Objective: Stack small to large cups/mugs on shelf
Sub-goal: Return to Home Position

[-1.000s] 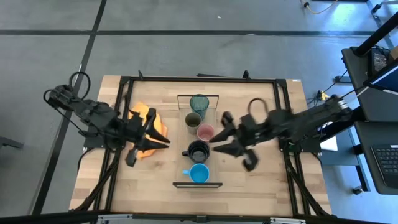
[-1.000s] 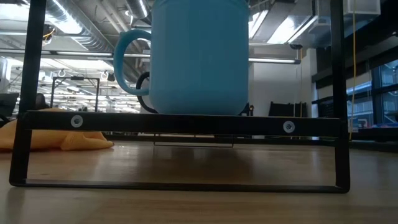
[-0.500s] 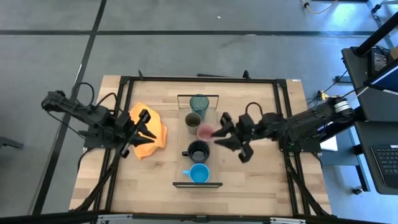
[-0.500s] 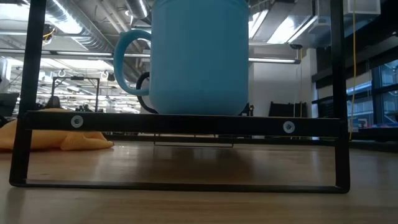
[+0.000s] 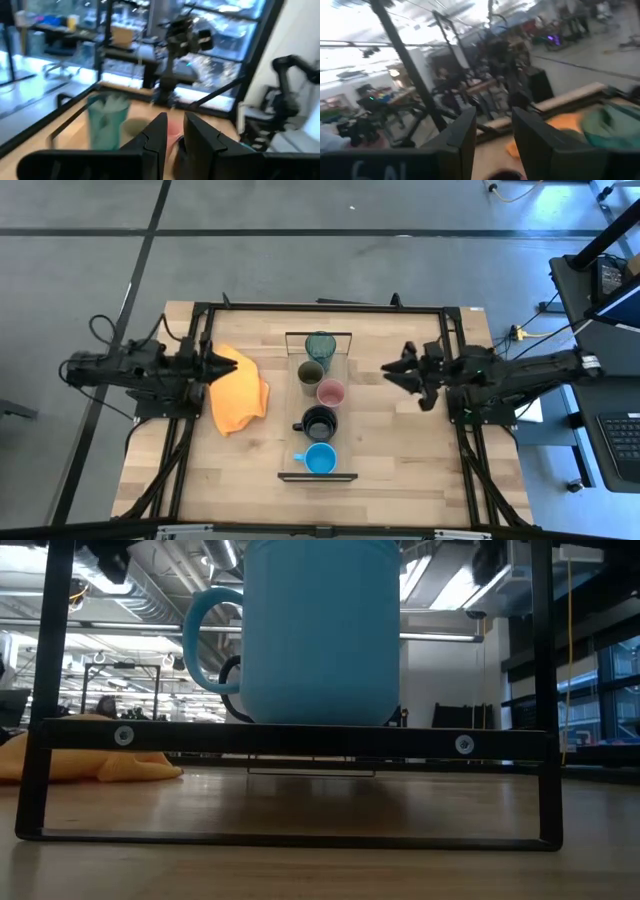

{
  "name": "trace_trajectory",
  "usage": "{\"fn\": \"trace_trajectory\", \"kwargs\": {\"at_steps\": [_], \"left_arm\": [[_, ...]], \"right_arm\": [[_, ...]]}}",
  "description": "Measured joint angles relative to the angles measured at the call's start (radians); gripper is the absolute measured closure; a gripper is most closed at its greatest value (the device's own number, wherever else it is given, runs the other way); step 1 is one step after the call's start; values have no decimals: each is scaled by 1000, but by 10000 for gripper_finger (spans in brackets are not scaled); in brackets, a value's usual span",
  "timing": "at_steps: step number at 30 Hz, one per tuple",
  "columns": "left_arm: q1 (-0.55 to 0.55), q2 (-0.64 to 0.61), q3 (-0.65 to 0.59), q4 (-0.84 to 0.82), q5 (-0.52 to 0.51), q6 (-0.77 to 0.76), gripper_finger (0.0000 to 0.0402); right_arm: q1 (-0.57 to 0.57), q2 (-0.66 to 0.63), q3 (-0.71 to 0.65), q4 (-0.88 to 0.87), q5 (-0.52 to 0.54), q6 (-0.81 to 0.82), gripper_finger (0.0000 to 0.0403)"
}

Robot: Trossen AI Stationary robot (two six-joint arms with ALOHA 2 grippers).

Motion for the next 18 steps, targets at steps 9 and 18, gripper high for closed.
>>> {"fn": "trace_trajectory", "kwargs": {"at_steps": [9, 18], "left_arm": [[77, -123, 10, -140, -56, -29, 343], [85, -239, -108, -123, -70, -106, 343]], "right_arm": [[-34, -240, -10, -268, 119, -60, 276], [-54, -362, -161, -206, 126, -25, 276]]}}
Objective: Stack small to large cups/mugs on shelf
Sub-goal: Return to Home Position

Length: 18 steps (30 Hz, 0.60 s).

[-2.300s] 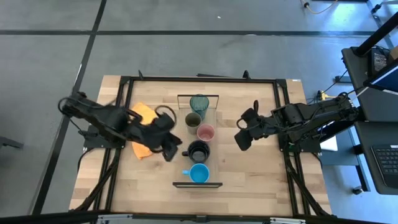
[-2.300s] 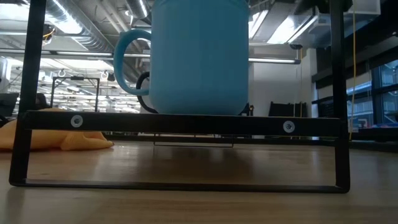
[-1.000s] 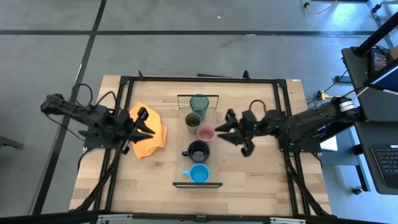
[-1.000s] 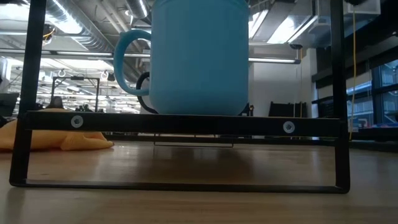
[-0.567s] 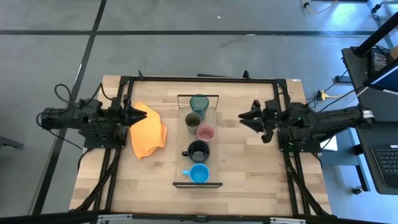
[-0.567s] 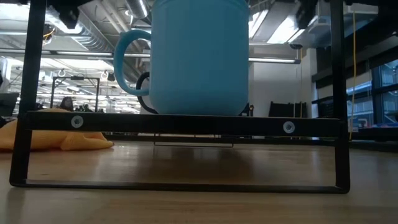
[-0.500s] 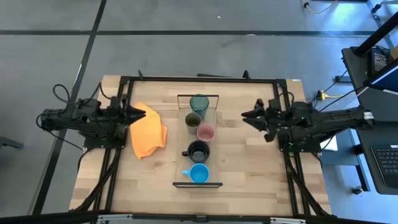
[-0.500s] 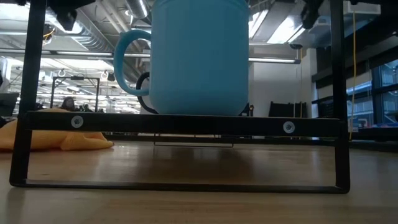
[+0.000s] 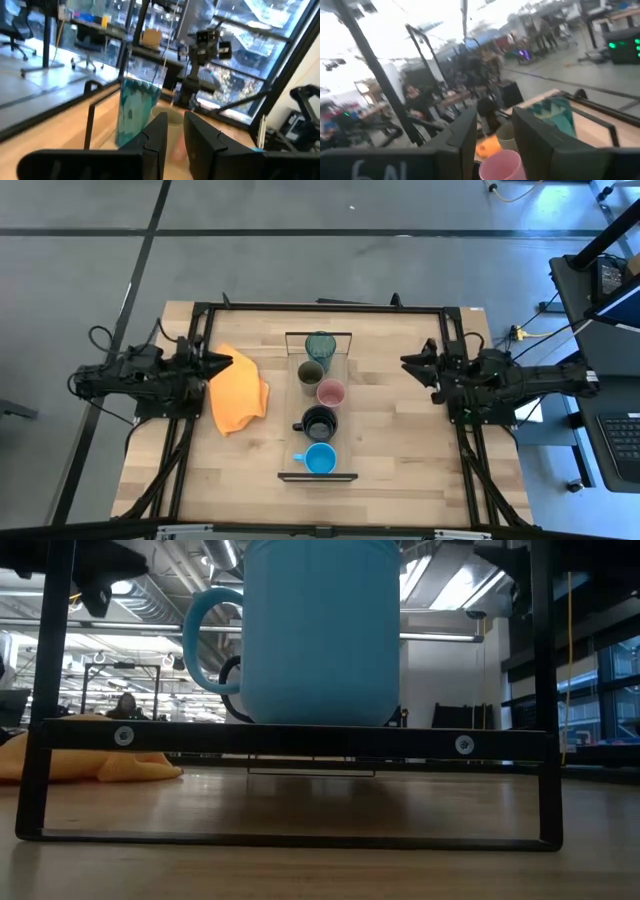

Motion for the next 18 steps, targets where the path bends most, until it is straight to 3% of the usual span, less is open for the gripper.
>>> {"fn": "trace_trajectory", "kwargs": {"at_steps": [5, 13, 18], "left_arm": [[0, 0, -47, 10, -5, -15, 343], [-1, 0, -144, -1, 20, -107, 343], [0, 0, -196, -4, 12, -158, 343]], "right_arm": [[0, -45, -142, 197, -44, 20, 276], [0, -71, -300, 295, -44, 97, 276], [0, -71, -340, 264, -44, 101, 276]]}}
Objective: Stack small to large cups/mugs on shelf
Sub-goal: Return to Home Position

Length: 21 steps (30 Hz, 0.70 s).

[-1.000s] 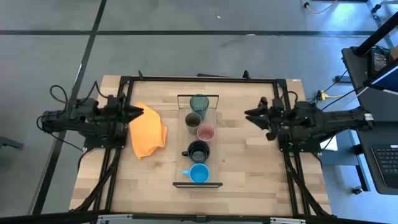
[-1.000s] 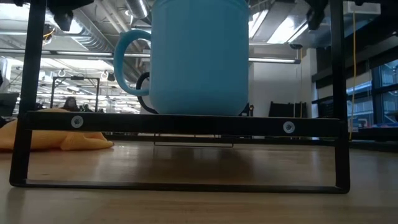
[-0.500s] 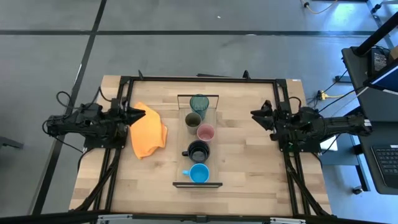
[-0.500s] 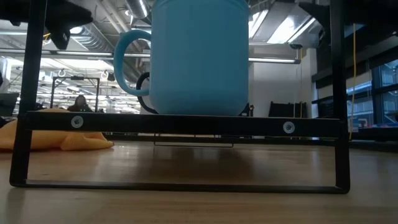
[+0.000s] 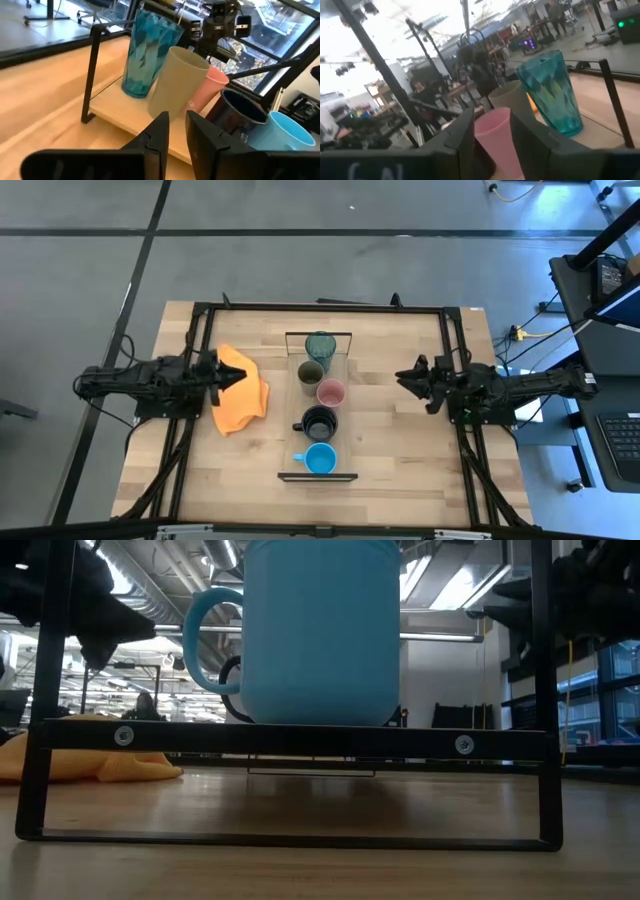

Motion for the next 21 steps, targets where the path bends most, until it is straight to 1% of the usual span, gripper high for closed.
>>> {"fn": "trace_trajectory", "kwargs": {"at_steps": [4, 7, 10, 14, 17, 21], "left_arm": [[0, 0, -37, -10, 0, -45, 343], [0, 0, -47, -6, 1, -81, 343], [0, 0, -39, -6, 2, -74, 343], [0, 0, -11, -8, -84, -32, 343], [0, 0, 2, -17, -140, -14, 343], [0, 0, 4, -43, -161, -17, 343]], "right_arm": [[0, 0, 0, -12, -8, -98, 276], [-2, -2, 0, -12, 16, -69, 276], [-18, -14, 0, -15, 52, -39, 276], [-50, -47, 0, -29, 52, -31, 275], [-70, -91, 0, -51, 52, -61, 275], [-91, -159, 0, -125, 53, -74, 275]]}}
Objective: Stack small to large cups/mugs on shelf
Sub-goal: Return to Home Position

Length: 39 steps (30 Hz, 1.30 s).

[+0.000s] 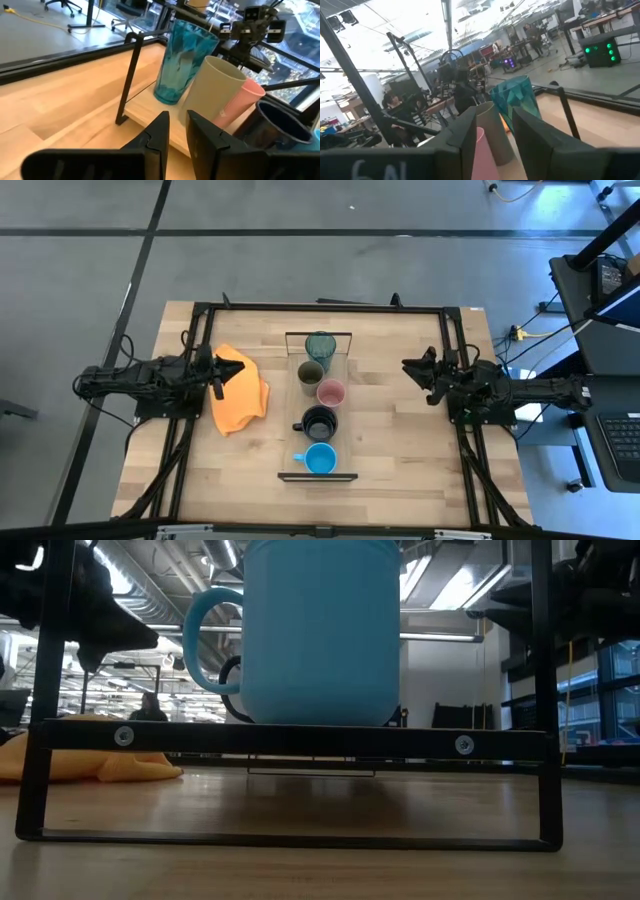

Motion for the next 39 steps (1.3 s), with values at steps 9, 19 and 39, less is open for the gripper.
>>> {"fn": "trace_trajectory", "kwargs": {"at_steps": [9, 19, 39], "left_arm": [[1, 0, 0, -47, -40, -16, 343], [1, 0, 0, -72, -75, -11, 343], [-14, 4, -39, -97, 91, 139, 343]], "right_arm": [[-2, -106, 0, -111, -1, -30, 275], [-2, -126, 0, -164, 1, 0, 275], [-2, -126, 0, -163, 1, 23, 276]]}}
